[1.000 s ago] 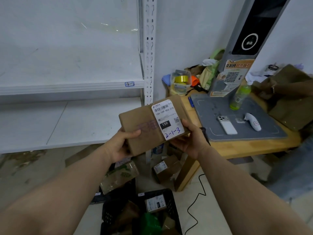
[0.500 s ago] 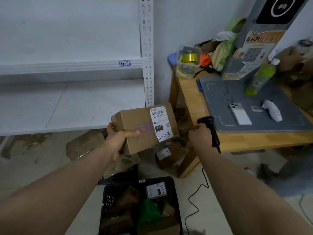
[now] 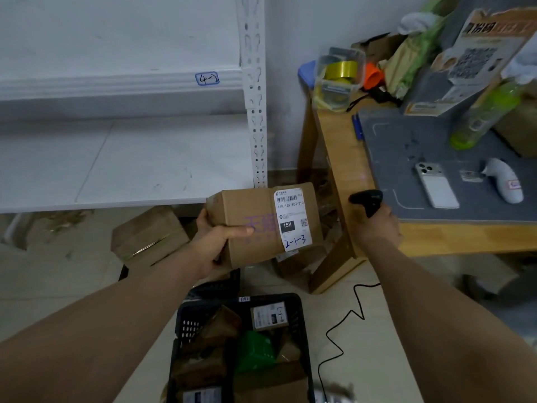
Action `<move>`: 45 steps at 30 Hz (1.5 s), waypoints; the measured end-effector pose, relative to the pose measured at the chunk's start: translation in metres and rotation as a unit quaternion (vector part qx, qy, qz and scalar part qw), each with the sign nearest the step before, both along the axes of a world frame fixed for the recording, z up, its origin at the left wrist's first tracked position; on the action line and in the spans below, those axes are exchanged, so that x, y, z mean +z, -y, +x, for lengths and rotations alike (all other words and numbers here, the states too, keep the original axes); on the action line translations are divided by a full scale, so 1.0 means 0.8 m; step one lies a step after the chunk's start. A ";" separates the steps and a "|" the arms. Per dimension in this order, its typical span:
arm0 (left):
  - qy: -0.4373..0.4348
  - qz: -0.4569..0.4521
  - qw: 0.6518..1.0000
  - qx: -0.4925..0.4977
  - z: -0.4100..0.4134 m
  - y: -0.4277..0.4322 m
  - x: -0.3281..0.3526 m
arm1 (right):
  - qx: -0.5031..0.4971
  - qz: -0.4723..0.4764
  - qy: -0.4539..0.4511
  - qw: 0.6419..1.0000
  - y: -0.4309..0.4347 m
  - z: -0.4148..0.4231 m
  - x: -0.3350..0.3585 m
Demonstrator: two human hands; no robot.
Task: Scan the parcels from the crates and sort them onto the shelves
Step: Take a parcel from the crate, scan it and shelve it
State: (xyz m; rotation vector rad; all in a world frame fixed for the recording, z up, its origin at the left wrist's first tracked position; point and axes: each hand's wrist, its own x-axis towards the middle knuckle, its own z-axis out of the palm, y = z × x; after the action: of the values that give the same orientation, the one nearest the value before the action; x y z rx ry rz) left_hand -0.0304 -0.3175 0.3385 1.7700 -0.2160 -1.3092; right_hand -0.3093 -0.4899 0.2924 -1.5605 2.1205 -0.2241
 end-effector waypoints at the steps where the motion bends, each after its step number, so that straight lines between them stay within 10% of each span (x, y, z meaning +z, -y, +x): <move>1: 0.000 0.000 1.000 0.004 -0.002 0.000 -0.002 | -0.001 0.015 0.018 1.000 -0.002 -0.002 0.003; 12: 0.066 -0.033 0.995 0.071 0.029 -0.042 0.033 | 0.032 0.190 0.461 0.866 -0.106 0.024 0.106; 45: 0.102 -0.043 0.989 0.094 0.053 -0.089 0.051 | 0.144 0.175 0.462 0.858 -0.159 0.083 0.160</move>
State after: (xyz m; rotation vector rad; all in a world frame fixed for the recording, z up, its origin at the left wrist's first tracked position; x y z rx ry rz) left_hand 0.0122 -0.2467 0.3791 1.8044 -0.2099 -0.9715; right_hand -0.2429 -0.3631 0.4200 -1.1702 1.0868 -0.3655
